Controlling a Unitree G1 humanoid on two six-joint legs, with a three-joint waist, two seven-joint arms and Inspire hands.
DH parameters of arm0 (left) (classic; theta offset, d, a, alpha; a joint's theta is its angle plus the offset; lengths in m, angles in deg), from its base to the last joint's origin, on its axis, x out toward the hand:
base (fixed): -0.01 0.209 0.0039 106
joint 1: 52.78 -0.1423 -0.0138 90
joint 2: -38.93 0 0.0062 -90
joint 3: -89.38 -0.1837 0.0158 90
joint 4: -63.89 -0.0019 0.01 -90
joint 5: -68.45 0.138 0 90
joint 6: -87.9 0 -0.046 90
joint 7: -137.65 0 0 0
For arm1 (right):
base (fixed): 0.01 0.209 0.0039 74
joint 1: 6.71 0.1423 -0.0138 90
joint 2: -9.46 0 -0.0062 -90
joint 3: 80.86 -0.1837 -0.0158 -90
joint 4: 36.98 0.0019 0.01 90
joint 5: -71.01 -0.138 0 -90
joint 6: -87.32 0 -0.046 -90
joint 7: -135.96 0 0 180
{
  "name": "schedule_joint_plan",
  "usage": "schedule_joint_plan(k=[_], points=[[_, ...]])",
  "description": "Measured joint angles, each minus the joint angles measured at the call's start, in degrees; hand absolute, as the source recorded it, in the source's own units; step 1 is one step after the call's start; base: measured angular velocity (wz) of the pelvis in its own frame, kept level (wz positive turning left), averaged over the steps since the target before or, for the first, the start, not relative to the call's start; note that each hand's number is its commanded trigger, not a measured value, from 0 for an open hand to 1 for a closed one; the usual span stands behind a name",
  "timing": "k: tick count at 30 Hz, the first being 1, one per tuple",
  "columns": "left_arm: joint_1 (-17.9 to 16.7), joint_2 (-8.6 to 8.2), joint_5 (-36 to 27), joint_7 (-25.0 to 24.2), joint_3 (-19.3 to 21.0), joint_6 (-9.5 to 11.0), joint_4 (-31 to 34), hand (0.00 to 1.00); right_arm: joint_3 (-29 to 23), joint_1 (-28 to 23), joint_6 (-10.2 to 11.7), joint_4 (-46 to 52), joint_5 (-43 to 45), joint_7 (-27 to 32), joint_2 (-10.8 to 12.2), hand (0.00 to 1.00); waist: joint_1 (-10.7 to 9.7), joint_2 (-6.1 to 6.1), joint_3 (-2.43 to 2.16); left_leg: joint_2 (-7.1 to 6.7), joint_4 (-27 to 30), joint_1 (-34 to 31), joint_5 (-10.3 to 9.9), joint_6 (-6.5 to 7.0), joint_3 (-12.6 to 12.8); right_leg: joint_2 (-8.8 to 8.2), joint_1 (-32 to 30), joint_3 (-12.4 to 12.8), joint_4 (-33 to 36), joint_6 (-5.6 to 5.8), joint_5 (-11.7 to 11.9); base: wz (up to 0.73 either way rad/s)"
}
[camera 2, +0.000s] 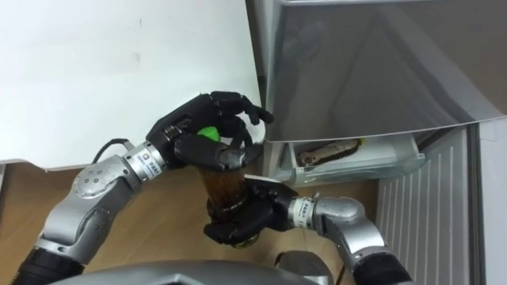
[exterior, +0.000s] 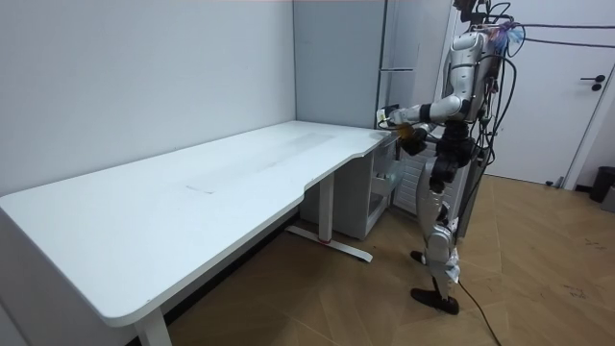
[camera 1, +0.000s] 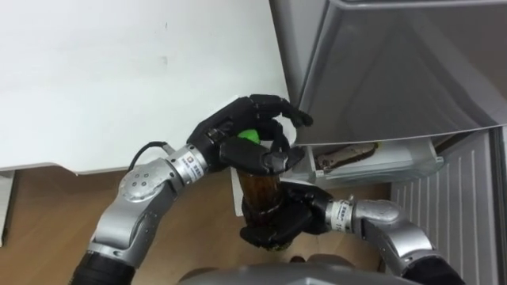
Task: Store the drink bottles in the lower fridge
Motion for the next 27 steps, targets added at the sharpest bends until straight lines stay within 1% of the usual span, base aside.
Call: schedule_joint_plan(k=[4, 10, 13, 15, 16, 18, 20, 21, 22, 25, 27], points=[[0.1, 0.00, 0.0, 0.0, 0.0, 0.0, 0.3, 0.00, 0.1, 0.0, 0.1, -0.1, 0.0, 0.2, -0.5, 1.00, 0.0, -0.06, -0.02, -0.02, 0.0, -0.1, 0.0, 0.00, 0.1, -0.02, -0.2, 0.1, 0.2, 0.00, 0.0, 0.00], [0.1, 0.20, -0.2, 0.0, 0.7, 0.0, 1.7, 0.00, 0.0, 0.0, 0.3, -0.1, -0.3, 0.5, -0.5, 1.00, 0.0, -0.24, -0.06, -0.05, 0.2, -0.1, 0.0, 0.00, 0.1, -0.02, -0.3, 0.3, 0.2, 0.00, 0.0, 0.00], [0.1, 0.31, -0.2, 0.0, 2.1, 0.0, 4.8, 0.00, -0.2, 0.0, 0.5, -1.3, -1.5, 0.5, -0.3, 1.00, 0.1, -0.34, -0.10, -0.04, 0.5, -0.3, 0.0, -0.01, 0.0, -0.01, -0.3, 0.3, 0.2, -0.03, -0.1, 0.00], [0.1, 0.31, -1.2, 0.0, 3.0, 0.0, 7.9, 0.00, -0.7, 0.0, -0.2, -2.8, -1.6, 1.2, 0.5, 1.00, 0.2, -0.34, -0.10, -0.04, 0.6, -0.4, 0.0, -0.01, 0.0, 0.00, -0.3, 0.3, 0.0, -0.04, -0.1, 0.00], [0.1, 0.26, -1.2, -0.1, 3.2, 0.0, 9.2, 0.00, -1.3, 0.0, -0.9, -3.8, -1.5, 1.7, 0.8, 1.00, 0.7, -0.35, -0.10, -0.04, 0.6, -0.4, 0.0, -0.01, 0.0, 0.00, -0.3, 0.3, 0.0, -0.04, -0.1, 0.00], [0.1, -0.07, -2.3, -0.2, 3.9, 0.0, 11.3, 0.00, -1.5, -0.4, -1.6, -4.1, -1.4, 2.6, 0.6, 1.00, 1.6, -0.34, -0.11, -0.04, 0.7, -0.4, 0.0, -0.01, 0.1, 0.00, -0.3, 0.4, 0.0, -0.04, -0.1, 0.00], [0.1, -0.38, -4.6, -0.1, 5.3, 0.4, 13.5, 0.00, -1.5, -0.5, -1.8, -4.1, -0.9, 3.0, 0.4, 1.00, 1.9, -0.32, -0.12, -0.02, 0.7, -0.4, 0.0, -0.01, 0.0, 0.02, -0.3, 0.3, 0.0, -0.04, -0.1, 0.02], [0.1, -0.56, -6.2, 0.2, 6.5, 1.1, 14.9, 0.00, -1.8, -0.5, -1.9, -4.1, -0.1, 3.1, 0.2, 1.00, 2.3, -0.22, -0.17, -0.01, 0.7, -0.3, 0.0, -0.01, -0.1, 0.01, -0.1, 0.2, -0.1, -0.05, -0.1, 0.00], [0.4, -1.19, -7.2, 0.7, 7.8, 1.9, 15.6, 0.00, -2.4, -0.6, -1.9, -4.3, 0.7, 3.1, 0.0, 1.00, 2.7, -0.08, -0.19, -0.01, 0.6, 0.1, 0.0, -0.01, -0.1, 0.01, 0.3, 0.2, -0.2, -0.05, -0.1, 0.00], [0.8, -1.75, -11.1, 1.7, 10.8, 2.5, 15.9, 0.00, -4.0, -0.9, -2.1, -4.7, 1.0, 3.2, -0.1, 1.00, 3.5, 0.11, -0.32, 0.00, 0.4, 1.0, 0.0, -0.01, 0.0, -0.01, 1.0, 0.4, -0.1, -0.04, -0.2, 0.00], [0.7, -1.84, -13.5, 2.9, 14.8, 2.6, 16.7, 0.00, -7.1, -1.8, -2.1, -4.6, 1.0, 3.7, 0.1, 1.00, 4.8, 0.17, -0.38, -0.02, 0.4, 1.0, 0.0, -0.01, 0.1, -0.02, 0.9, 0.4, 0.0, -0.04, -0.1, -0.02]])
